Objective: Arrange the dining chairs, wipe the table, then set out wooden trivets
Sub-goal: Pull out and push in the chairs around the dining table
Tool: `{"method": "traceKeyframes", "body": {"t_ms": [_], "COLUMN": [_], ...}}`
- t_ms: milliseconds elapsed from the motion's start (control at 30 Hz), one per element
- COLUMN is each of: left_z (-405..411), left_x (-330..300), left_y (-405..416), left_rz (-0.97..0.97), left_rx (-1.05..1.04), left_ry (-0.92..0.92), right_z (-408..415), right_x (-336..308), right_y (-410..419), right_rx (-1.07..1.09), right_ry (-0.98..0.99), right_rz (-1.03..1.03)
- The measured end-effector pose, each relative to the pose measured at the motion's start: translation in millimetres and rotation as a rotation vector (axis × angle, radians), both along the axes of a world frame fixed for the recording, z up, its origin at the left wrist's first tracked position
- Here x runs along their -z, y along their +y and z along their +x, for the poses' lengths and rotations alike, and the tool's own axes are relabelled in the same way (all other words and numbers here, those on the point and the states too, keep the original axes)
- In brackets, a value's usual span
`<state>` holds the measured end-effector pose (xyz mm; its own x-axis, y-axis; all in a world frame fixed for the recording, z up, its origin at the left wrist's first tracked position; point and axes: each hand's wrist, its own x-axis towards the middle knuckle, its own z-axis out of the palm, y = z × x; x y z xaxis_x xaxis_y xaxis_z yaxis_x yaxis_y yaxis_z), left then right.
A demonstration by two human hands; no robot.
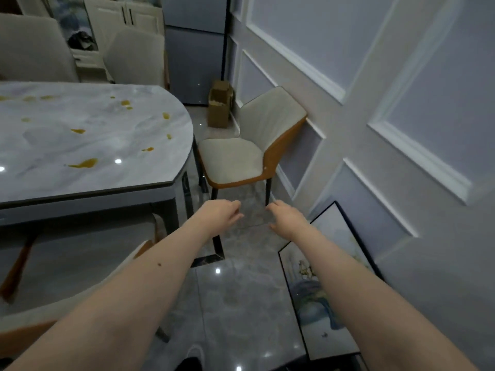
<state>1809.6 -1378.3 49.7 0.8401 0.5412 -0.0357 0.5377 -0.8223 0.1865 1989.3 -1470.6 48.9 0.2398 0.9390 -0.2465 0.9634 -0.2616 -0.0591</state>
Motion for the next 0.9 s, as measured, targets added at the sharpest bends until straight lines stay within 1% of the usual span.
{"method": "traceKeyframes", "body": {"t_ms": [133,233,400,567,700,900], "left_z": [58.4,107.8,180.7,248.0,292.1,375.8], "left_x": [4.8,13.5,7.2,-2.6,1.8,17.6], "left_y": [40.7,84.2,155.8,222.6,264.3,330.7], "left_rz": [-0.028,-0.054,-0.074,-0.097,-0.111,-0.128], "left_rx": [0.028,0.021,-0.023,-0.073,-0.096,-0.074], "left_ry": [0.01,-0.011,-0.016,-0.079,-0.087,-0.01], "right_z": [58.3,103.5,163.1,232.5,283.1,364.3], "right_x": [0.0,-3.1,-9.8,-19.9,-19.8,-6.3], "right_y": [32.1,71.2,134.1,200.2,245.3,325.0], "right_rx": [0.041,0.06,0.077,0.095,0.113,0.082], "right_ry": [0.004,0.009,0.005,-0.021,0.021,0.019], "right_rz": [-0.01,-0.002,-0.018,0.012,0.048,0.104]}}
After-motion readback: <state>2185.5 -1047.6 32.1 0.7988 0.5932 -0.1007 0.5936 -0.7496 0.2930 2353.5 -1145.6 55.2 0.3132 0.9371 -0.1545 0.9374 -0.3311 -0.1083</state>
